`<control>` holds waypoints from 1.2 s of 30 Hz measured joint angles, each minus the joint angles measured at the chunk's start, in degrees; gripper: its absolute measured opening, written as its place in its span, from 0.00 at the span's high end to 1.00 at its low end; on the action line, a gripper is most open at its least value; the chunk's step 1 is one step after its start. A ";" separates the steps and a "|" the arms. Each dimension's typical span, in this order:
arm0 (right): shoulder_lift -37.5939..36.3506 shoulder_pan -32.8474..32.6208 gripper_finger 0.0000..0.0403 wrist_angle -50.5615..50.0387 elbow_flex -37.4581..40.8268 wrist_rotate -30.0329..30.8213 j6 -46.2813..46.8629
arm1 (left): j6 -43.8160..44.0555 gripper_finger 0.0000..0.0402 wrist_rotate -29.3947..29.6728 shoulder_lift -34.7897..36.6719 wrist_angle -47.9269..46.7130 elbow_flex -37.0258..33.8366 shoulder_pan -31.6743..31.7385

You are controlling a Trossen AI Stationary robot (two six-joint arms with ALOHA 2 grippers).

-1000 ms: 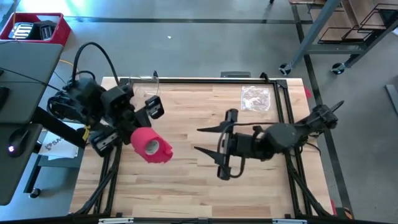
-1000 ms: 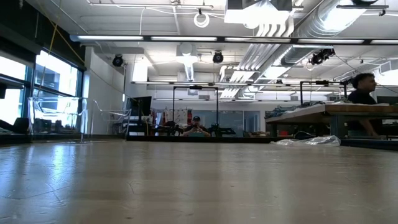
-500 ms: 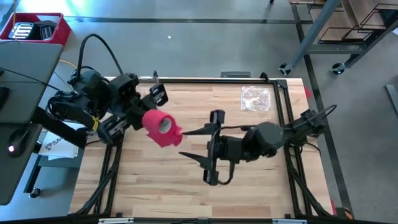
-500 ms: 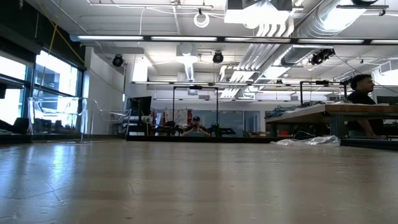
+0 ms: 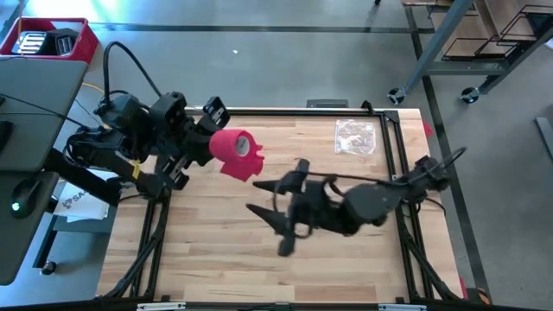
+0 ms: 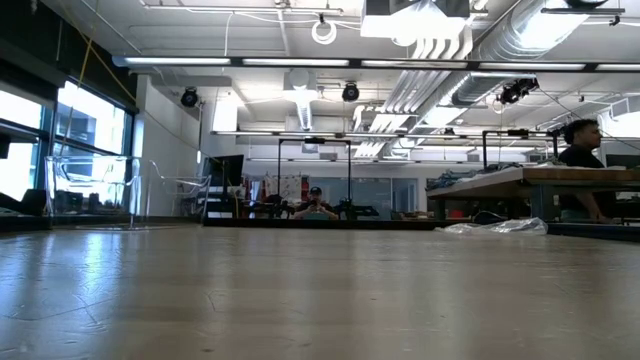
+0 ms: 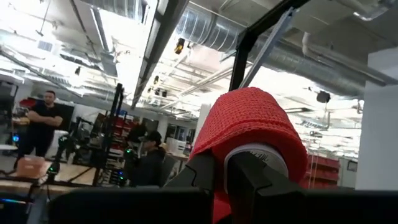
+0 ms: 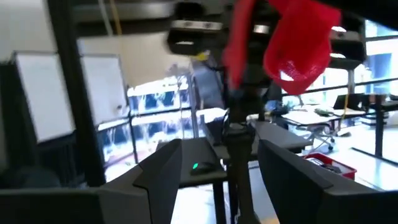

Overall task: Roll bandage
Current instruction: Roll the red bandage

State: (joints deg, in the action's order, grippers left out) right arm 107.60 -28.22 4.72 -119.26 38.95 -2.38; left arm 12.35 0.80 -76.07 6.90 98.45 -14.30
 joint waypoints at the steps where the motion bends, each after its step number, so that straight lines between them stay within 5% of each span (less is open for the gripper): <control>1: 0.74 0.65 0.50 2.10 0.00 -0.17 -0.10 | -0.62 0.96 0.00 0.00 -0.02 0.00 -0.16; 14: 3.03 4.28 0.54 16.85 0.07 -7.84 -0.33 | -4.63 0.96 1.66 0.00 -1.42 0.00 -1.67; 19: 3.03 5.39 0.70 16.95 0.07 -11.85 6.21 | -5.91 0.96 4.15 -0.15 -3.80 -0.02 -1.67; 23: 2.99 5.38 0.93 16.05 0.07 -12.10 8.11 | -7.37 0.96 5.44 -0.08 -5.46 -0.02 -1.67; 28: 1.95 4.53 0.99 6.61 0.07 -11.39 16.53 | -10.95 0.96 6.40 2.59 -5.97 -0.07 -1.66; 36: 1.37 3.40 1.00 -21.83 0.04 -13.10 34.34 | -14.22 0.96 11.35 8.73 -6.37 0.02 -1.36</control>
State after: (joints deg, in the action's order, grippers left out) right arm 108.97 -24.82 -17.11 -119.22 25.84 31.96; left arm -1.87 12.14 -67.34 0.52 98.47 -15.66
